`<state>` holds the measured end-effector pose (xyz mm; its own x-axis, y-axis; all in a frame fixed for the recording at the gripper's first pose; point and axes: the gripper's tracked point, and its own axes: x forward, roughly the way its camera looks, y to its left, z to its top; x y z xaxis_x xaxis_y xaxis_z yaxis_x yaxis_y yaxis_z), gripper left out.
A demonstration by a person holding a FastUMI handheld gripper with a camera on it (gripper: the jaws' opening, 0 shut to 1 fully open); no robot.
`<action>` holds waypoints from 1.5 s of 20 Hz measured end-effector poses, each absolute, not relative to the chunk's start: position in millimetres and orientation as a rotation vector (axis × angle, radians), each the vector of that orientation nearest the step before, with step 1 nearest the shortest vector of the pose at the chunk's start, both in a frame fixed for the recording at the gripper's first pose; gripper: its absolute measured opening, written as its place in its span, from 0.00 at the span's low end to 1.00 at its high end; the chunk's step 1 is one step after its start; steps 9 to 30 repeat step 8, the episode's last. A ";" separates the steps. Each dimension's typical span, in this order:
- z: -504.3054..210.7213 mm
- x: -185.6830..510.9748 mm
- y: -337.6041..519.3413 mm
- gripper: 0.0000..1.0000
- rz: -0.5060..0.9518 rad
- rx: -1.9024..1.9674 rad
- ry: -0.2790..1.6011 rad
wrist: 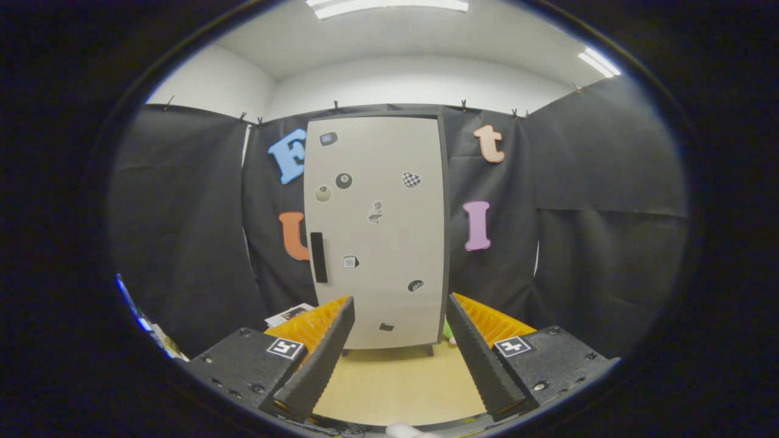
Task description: Open the shoe cabinet door, grab the shoes and put them into the shoe cabinet, then close the shoe cabinet door.
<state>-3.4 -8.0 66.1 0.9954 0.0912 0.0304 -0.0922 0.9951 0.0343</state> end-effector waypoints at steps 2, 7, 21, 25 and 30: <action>66.9 -3.4 -8.0 0.99 0.093 0.030 -0.026; 67.9 -1.7 -2.2 0.99 0.102 0.021 -0.031; 68.8 -1.7 -1.3 0.99 0.102 0.018 -0.034; 68.8 -1.7 -1.3 0.99 0.102 0.018 -0.034; 68.8 -1.7 -1.3 0.99 0.102 0.018 -0.034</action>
